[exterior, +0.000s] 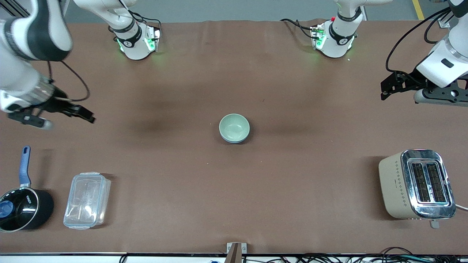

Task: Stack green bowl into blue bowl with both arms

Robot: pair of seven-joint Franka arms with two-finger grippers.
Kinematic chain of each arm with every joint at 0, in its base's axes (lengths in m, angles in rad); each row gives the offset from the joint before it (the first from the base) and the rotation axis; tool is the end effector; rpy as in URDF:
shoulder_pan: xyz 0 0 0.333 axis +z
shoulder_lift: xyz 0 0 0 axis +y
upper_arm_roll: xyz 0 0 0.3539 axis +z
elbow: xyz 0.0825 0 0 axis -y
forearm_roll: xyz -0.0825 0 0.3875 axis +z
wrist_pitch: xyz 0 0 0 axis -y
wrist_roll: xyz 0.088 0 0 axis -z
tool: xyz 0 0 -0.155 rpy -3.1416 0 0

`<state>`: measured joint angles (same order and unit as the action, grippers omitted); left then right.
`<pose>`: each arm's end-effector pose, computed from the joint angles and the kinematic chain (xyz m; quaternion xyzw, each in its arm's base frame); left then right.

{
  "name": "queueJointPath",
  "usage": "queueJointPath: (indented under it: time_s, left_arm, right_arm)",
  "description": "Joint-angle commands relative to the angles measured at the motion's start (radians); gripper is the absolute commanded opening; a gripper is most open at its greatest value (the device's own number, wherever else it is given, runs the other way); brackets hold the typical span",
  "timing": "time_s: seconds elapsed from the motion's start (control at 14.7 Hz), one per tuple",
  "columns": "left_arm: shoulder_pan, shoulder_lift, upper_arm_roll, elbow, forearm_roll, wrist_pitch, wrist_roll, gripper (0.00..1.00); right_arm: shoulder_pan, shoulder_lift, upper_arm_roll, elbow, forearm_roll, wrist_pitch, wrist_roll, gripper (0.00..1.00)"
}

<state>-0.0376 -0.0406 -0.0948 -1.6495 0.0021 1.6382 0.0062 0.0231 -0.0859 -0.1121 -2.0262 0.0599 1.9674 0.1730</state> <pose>0.5461 -0.0734 0.6052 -0.9975 0.0693 -0.0147 0.0020 0.5336 -0.0422 0.4771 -0.9893 0.1415 -0.0118 0.0331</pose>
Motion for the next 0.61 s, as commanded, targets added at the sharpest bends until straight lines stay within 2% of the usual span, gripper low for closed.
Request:
queueJointPath:
  time_s: [0.0, 0.14, 0.27, 0.54]
  left_arm:
    - [0.004, -0.013, -0.005, 0.005, -0.002, -0.021, -0.003, 1.0]
    - [0.004, -0.013, -0.005, 0.005, -0.002, -0.021, -0.003, 1.0]
    - [0.004, -0.013, -0.005, 0.005, -0.002, -0.021, -0.005, 1.0]
    - [0.002, 0.004, -0.005, 0.031, -0.001, -0.021, 0.008, 1.0]
  right_arm:
    - [-0.098, 0.002, 0.02, 0.139, -0.017, -0.134, -0.125, 1.0]
    - [-0.126, 0.027, 0.02, 0.284, -0.025, -0.275, -0.158, 1.0]
    - [-0.115, 0.037, 0.023, 0.383, -0.06, -0.335, -0.177, 1.0]
    - [-0.046, 0.019, 0.029, 0.417, -0.072, -0.425, -0.172, 0.98]
